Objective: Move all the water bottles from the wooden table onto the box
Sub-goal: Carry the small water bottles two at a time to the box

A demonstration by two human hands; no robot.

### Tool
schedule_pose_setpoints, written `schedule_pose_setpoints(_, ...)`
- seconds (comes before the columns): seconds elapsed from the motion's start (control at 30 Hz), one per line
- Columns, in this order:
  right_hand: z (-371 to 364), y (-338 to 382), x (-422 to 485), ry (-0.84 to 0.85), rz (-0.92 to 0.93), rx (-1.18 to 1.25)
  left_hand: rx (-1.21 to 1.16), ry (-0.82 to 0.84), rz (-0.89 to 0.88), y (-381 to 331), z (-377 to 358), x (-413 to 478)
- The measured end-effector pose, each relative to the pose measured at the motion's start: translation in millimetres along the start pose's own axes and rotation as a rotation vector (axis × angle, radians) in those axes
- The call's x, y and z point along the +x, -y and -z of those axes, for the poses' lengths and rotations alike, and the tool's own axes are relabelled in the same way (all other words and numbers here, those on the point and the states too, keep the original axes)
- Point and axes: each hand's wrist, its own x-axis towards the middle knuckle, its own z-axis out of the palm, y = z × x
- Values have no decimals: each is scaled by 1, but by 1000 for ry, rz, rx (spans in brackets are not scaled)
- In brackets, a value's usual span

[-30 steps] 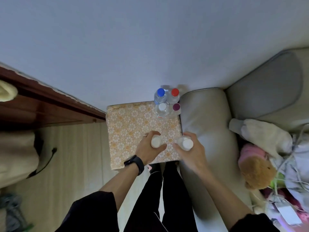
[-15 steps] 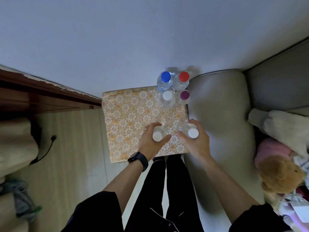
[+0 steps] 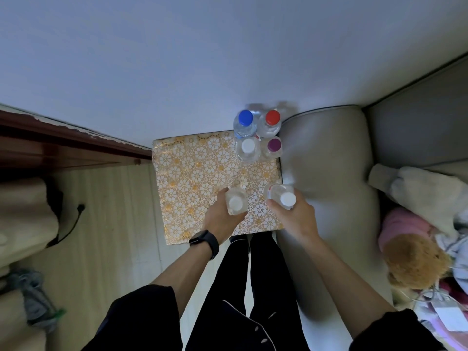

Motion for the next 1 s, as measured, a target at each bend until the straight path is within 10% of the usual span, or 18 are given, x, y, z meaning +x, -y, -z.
schedule_pose_setpoints(1.0,15,45,52,148,125,-47,-6,-38,-85,-57,-8,50)
